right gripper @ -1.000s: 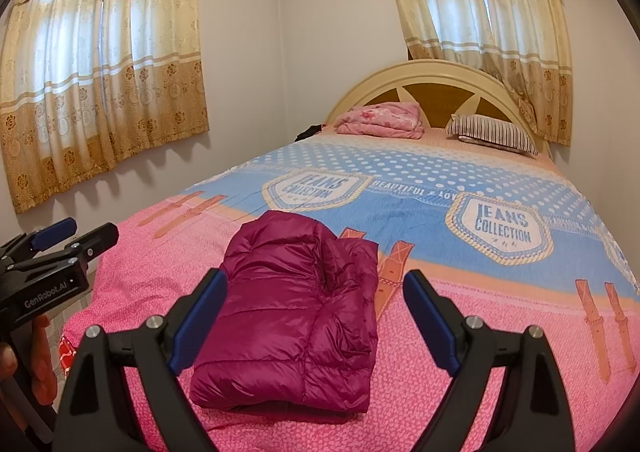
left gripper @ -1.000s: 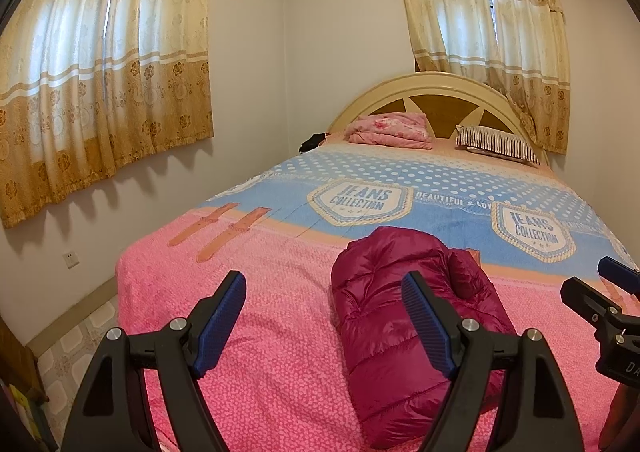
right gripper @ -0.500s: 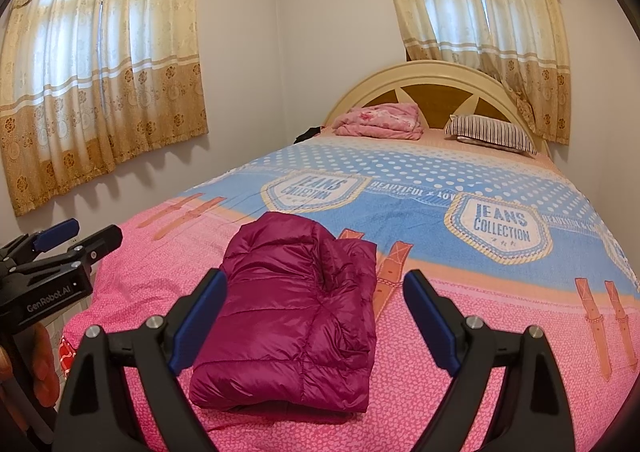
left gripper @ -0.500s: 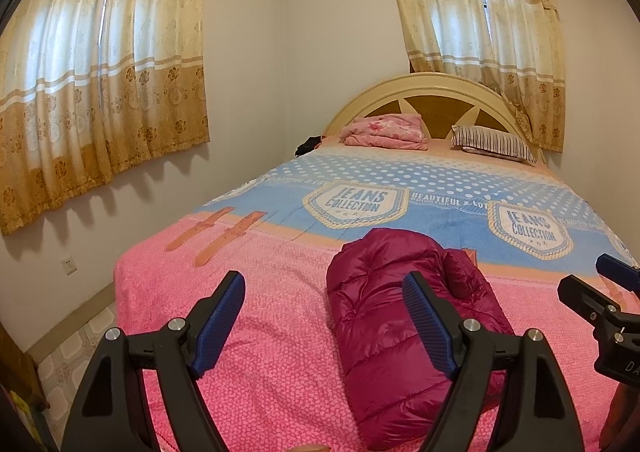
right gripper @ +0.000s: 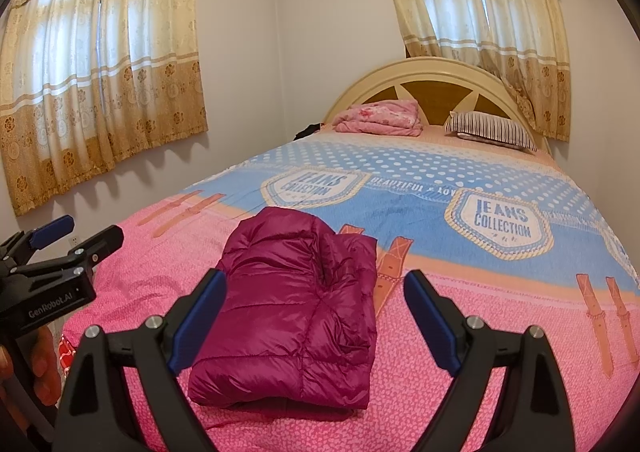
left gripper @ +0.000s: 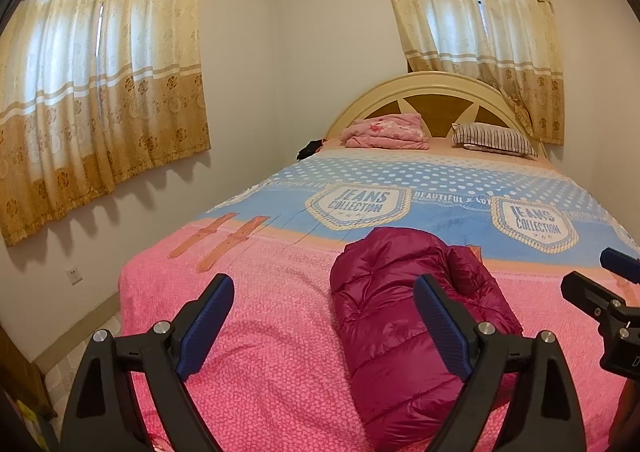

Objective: Fold large clothes

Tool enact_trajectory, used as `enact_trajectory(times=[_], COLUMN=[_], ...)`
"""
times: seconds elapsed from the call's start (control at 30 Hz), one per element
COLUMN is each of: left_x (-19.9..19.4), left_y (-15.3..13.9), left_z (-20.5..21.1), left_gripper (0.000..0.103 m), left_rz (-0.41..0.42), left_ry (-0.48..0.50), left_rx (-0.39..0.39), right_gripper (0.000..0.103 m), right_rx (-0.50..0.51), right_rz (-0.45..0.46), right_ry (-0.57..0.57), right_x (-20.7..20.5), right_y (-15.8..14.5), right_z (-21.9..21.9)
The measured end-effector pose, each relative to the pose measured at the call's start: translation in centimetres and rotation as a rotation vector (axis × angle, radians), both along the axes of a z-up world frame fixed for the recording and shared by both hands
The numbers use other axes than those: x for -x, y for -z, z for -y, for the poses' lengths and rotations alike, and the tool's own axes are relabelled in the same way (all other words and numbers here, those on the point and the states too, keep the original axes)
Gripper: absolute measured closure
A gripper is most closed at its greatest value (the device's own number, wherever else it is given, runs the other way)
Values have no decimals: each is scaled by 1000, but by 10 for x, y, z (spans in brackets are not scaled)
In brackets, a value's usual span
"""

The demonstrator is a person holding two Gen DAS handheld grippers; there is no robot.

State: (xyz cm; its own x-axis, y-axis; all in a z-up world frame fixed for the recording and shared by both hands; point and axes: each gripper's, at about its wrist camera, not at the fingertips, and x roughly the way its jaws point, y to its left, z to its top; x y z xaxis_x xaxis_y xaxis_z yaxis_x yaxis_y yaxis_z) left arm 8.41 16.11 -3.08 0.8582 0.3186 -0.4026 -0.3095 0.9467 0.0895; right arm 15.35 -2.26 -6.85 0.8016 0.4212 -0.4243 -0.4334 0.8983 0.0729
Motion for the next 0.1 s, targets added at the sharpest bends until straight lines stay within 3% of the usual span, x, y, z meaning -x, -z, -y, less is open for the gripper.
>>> enact_trajectory(times=[0.1], left_x=[-1], left_y=[2], left_z=[2], left_gripper=[11], left_rz=[-2], left_ry=[13], left_rx=[1], right_gripper=[11], right_rx=[-1], right_rz=[-3], right_ry=[2], right_x=[-1], right_y=[2], right_z=[1])
